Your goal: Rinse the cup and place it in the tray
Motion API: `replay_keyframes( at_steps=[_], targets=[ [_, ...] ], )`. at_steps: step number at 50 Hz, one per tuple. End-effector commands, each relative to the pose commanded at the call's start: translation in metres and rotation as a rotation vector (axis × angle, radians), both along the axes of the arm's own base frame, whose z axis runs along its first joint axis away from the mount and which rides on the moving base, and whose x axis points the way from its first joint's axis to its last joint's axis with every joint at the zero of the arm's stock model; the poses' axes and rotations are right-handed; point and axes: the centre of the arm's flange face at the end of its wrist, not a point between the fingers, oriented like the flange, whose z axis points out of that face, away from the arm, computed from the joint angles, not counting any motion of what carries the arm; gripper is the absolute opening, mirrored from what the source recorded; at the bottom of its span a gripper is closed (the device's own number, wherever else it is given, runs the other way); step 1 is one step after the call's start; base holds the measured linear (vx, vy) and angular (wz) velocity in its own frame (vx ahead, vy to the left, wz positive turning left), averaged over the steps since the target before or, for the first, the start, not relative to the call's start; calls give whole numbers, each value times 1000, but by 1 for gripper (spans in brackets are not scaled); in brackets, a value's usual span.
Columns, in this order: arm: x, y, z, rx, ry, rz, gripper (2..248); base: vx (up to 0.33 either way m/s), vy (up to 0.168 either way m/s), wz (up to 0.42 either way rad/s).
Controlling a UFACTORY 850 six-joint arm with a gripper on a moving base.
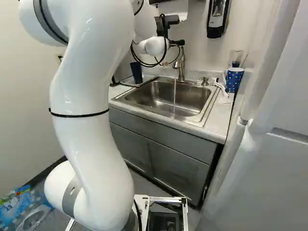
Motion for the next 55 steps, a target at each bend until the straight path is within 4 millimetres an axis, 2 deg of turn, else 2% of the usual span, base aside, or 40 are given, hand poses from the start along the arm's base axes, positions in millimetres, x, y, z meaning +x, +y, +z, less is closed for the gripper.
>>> replay_keyframes(
  at_steps=[55],
  targets=[
    [-1,0,-10,25,105,0,247,1,0,0]
  ],
)
